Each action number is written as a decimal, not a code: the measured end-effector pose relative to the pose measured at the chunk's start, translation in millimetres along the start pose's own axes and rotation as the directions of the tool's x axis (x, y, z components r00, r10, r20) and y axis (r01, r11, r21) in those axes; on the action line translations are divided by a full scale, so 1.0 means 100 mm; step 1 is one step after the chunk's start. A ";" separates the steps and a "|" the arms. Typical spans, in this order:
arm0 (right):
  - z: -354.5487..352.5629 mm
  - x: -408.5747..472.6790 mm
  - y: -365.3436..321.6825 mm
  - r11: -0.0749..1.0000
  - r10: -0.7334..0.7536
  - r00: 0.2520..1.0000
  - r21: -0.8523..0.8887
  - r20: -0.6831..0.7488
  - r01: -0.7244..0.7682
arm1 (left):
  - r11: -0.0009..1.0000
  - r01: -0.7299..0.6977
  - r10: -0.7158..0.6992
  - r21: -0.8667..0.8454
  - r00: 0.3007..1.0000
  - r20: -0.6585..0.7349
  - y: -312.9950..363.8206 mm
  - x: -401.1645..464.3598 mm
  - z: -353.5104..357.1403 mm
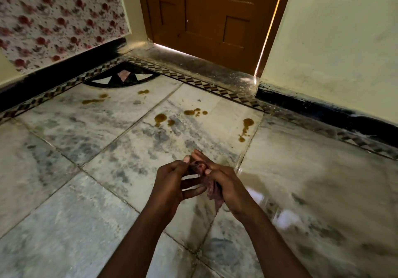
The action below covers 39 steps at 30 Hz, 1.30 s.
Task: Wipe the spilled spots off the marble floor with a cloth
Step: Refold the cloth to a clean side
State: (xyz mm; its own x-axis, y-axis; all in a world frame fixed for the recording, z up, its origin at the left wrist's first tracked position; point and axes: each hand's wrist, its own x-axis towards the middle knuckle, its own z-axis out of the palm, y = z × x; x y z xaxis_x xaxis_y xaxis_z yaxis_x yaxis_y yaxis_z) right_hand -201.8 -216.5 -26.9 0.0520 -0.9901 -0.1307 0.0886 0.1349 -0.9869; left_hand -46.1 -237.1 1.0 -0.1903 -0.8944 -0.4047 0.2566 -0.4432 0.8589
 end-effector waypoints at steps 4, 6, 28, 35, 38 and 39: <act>-0.03 -0.05 -0.05 0.999 0.009 1.000 0.031 0.008 -0.009 | 0.999 -0.033 0.032 0.014 0.999 0.042 -0.03 0.02 -0.03; -0.06 -0.08 -0.05 0.994 0.021 1.000 0.104 -0.002 -0.021 | 0.996 -0.065 0.062 0.059 0.997 0.054 -0.07 0.02 -0.03; -0.28 0.18 -0.62 0.957 0.288 0.955 0.066 -0.067 -0.283 | 0.916 -0.200 0.173 0.348 0.979 0.105 0.24 0.05 -0.13; -0.37 0.36 -0.70 0.939 0.214 0.935 -0.202 -0.284 -0.277 | 0.846 -0.206 0.208 0.492 0.977 0.051 0.38 0.10 -0.09; -0.41 0.41 -0.82 0.944 0.226 0.929 -0.168 -0.293 -0.283 | 0.833 -0.223 0.247 0.507 0.969 0.020 0.35 0.13 -0.10; -0.42 0.41 -0.86 0.947 0.228 0.930 -0.155 -0.288 -0.280 | 0.820 -0.229 0.266 0.525 0.964 0.005 0.34 0.15 -0.11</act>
State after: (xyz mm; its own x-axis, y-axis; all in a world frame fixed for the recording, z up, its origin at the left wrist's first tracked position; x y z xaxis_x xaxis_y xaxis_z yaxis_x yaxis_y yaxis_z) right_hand -249.0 -270.6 48.2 -0.2183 -0.9015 -0.3737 -0.0846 0.3990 -0.9130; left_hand -29.8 -266.2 20.6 -0.1204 -0.9797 -0.1602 -0.2439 -0.1272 0.9614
